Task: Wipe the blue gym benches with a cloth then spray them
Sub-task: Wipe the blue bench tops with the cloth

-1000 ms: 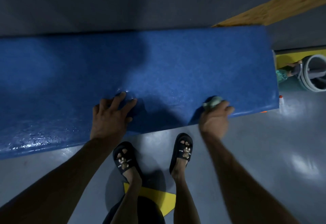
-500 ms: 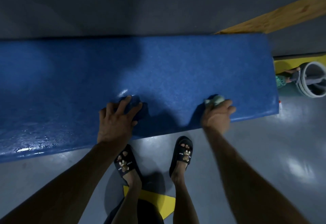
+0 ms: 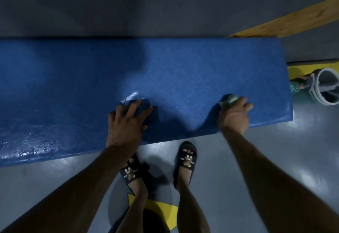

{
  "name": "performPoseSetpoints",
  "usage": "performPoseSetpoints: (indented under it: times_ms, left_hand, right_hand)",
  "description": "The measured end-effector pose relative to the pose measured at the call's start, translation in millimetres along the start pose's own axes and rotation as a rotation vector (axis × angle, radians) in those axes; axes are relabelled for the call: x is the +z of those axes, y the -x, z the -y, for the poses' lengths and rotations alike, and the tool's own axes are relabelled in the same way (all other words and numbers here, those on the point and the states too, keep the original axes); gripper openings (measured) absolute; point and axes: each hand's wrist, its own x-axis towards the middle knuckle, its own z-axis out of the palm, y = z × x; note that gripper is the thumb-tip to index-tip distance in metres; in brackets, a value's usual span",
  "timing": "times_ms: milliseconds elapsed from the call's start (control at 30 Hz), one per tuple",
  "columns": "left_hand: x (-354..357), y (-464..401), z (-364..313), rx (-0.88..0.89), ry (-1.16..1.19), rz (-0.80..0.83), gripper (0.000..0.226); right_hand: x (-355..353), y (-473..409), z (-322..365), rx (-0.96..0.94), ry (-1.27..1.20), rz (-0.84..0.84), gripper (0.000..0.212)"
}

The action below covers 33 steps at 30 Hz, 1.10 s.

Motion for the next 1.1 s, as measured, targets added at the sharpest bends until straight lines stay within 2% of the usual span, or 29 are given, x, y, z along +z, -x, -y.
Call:
performPoseSetpoints:
  times_ms: [67,167,233,267,300,333,367,467,533,600,633,733,800,833,867,900,1033,1100]
  left_hand:
    - [0,0,0,-0.002,-0.009,0.004,0.056]
    - [-1,-1,1,0.001,0.006,-0.002,0.057]
    - [0,-1,1,0.01,-0.001,0.0,0.057]
    - [0,-1,1,0.013,0.0,-0.007,0.056]
    - [1,-1,1,0.011,0.005,-0.02,0.056]
    - [1,-1,1,0.007,0.009,-0.028,0.056]
    - [2,-1,0,0.007,0.009,-0.031,0.055]
    - [2,-1,0,0.007,0.011,-0.028,0.055]
    - [2,0,0,-0.001,0.014,-0.025,0.053]
    - [1,0,-2,-0.009,0.02,-0.017,0.053]
    - [1,-1,-2,-0.012,0.02,-0.012,0.054]
    - [0,-3,-2,-0.02,0.019,0.004,0.059]
    - [-1,-4,-2,-0.023,0.019,0.015,0.062]
    - [-1,-4,-2,-0.028,0.019,0.019,0.062]
    - [-1,-4,-2,-0.032,0.023,0.02,0.063]
    - [-1,-3,-2,-0.037,0.029,0.017,0.063]
    - [0,-2,-3,-0.05,0.028,0.01,0.061]
    - [-1,-2,-3,-0.046,0.026,0.013,0.061]
  right_hand:
    - [20,41,30,-0.141,-0.018,-0.014,0.043]
    - [34,96,53,-0.644,0.048,0.006,0.037]
    - [27,88,50,-1.009,0.109,0.035,0.041]
    - [20,68,46,-1.147,0.166,0.028,0.041]
    - [13,44,40,-1.204,0.241,0.016,0.042]
    - [9,17,31,-1.154,0.281,-0.013,0.045]
    - [3,-11,18,-0.983,0.252,-0.048,0.047]
    - [-11,-64,-11,-0.24,-0.007,-0.068,0.045]
    - [-4,-50,5,-0.03,-0.102,-0.074,0.044]
    - [15,-6,35,-0.115,-0.153,-0.08,0.042]
    - [26,21,49,-0.259,-0.171,-0.06,0.04]
    - [34,74,61,-0.848,-0.074,0.027,0.035]
    - [23,44,50,-1.166,0.029,0.026,0.035]
    - [17,19,42,-1.223,0.097,0.008,0.036]
    - [10,-8,33,-1.17,0.151,-0.024,0.038]
    - [2,-35,24,-1.023,0.168,-0.062,0.041]
    - [-16,-86,21,-0.174,-0.054,-0.048,0.042]
    - [-7,-60,50,-0.078,-0.082,-0.051,0.043]
